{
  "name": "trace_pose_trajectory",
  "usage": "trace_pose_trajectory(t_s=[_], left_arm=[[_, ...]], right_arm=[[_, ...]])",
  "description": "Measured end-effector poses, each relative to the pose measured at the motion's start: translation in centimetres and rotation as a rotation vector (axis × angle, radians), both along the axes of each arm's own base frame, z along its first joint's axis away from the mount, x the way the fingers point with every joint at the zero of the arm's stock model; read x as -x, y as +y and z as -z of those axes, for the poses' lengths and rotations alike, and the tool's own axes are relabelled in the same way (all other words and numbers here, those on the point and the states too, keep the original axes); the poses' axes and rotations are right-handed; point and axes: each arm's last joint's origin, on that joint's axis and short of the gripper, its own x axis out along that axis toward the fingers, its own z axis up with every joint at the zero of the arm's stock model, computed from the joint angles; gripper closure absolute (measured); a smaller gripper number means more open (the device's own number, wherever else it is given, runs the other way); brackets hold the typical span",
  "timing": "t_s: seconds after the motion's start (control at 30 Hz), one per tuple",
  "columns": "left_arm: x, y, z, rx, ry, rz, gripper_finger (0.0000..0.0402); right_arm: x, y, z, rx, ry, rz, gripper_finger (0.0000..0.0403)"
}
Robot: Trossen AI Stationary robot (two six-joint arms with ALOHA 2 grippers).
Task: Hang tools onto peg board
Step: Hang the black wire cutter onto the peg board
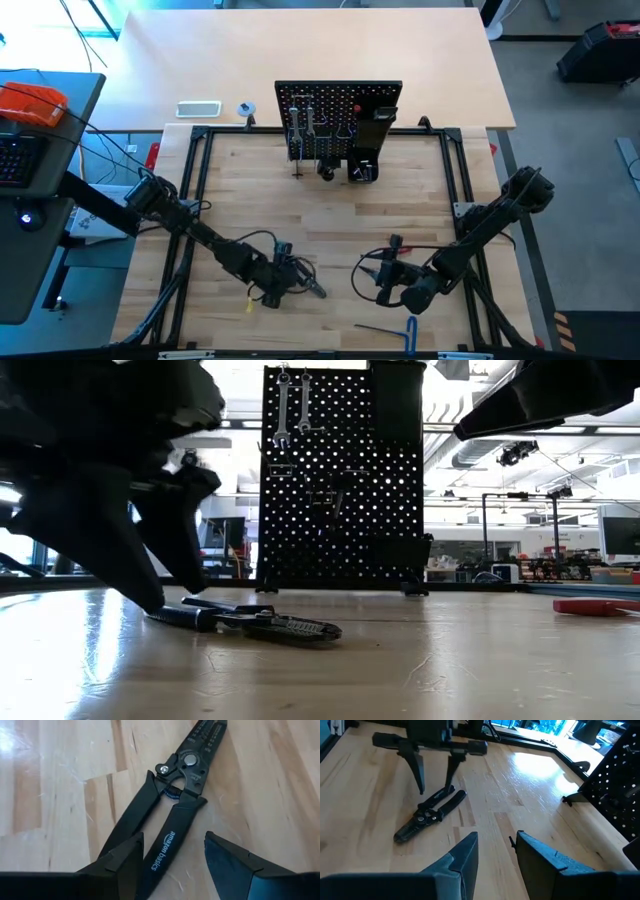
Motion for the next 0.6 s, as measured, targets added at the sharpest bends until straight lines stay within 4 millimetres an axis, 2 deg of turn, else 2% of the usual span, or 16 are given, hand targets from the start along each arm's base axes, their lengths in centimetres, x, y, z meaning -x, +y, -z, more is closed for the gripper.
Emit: trace_pose_trajectory(t_s=[0.17, 0.47, 0.6], left_arm=[[-0.8, 1.3, 0.3, 0.062, 0.058, 0.043, 0.0215], [-1.4, 2.0, 1.0, 0.105, 0.105, 0.12, 0.0312], [-1.5, 1.8, 1.6, 0.107, 0.119, 0.131, 0.0342]], right_arm=[[0.0, 0.0, 0.0, -0.003, -0.002, 0.001, 0.0276], [0.0, 0.0, 0.0, -0.006, -0.006, 0.0, 0.0276], [0.0, 0.0, 0.0, -0.004, -0.005, -0.001, 0.0276]])
